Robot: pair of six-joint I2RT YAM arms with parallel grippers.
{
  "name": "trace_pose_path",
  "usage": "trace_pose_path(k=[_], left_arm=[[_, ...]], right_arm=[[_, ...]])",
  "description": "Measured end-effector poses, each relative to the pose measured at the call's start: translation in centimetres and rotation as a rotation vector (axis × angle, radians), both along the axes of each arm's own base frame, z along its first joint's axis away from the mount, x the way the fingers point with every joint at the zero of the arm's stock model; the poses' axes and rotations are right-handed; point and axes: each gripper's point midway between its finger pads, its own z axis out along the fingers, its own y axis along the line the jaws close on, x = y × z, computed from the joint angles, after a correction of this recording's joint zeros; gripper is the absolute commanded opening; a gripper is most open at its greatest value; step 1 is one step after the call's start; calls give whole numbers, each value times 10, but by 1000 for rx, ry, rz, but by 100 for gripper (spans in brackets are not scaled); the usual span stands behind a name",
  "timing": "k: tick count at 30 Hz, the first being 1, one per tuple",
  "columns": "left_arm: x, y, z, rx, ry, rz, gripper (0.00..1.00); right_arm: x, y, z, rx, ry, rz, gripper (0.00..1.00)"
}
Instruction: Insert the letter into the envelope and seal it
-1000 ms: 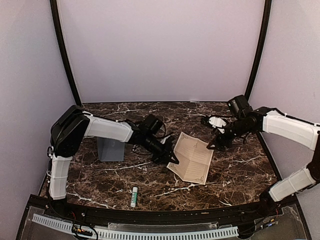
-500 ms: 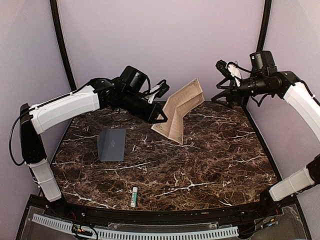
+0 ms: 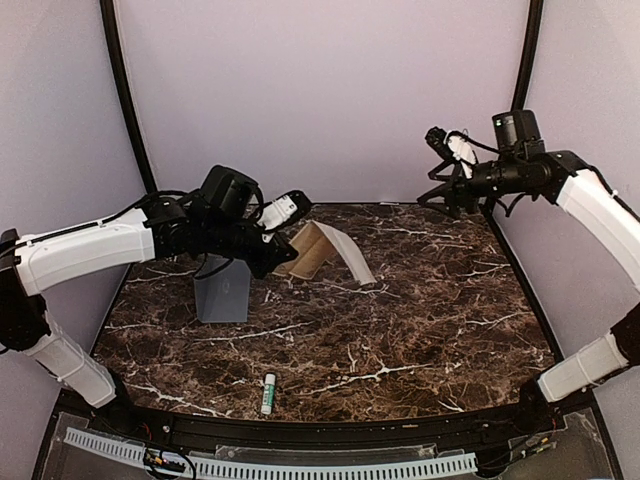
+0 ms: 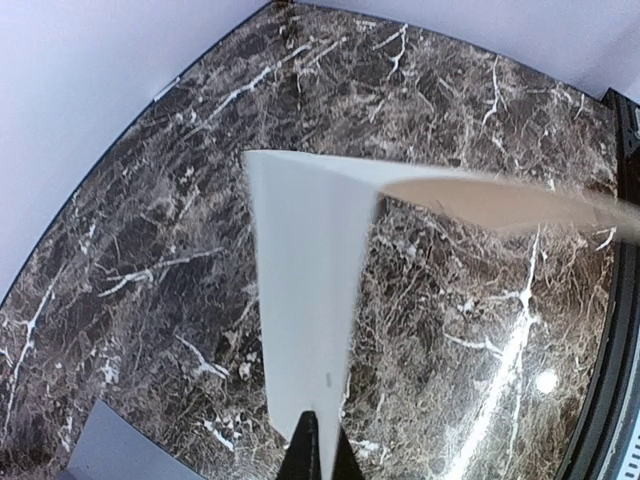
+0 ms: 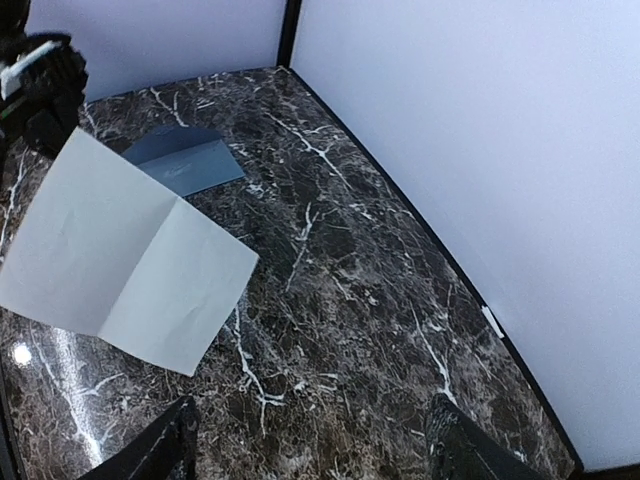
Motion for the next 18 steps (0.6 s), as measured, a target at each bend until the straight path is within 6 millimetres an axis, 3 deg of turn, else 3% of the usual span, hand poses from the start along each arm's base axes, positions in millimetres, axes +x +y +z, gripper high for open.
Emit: trace_pose_path(k=[6, 11, 18], left_arm=[[-1, -7, 29, -93, -54, -24, 0], [-8, -16, 31, -141, -30, -67, 0], [-26, -26, 27, -201, 2, -175, 0]], right_arm=[[-27, 69, -41, -125, 17, 201, 76], [-33, 89, -65, -190, 48, 266, 78], [-64, 109, -72, -220, 60, 385, 78]])
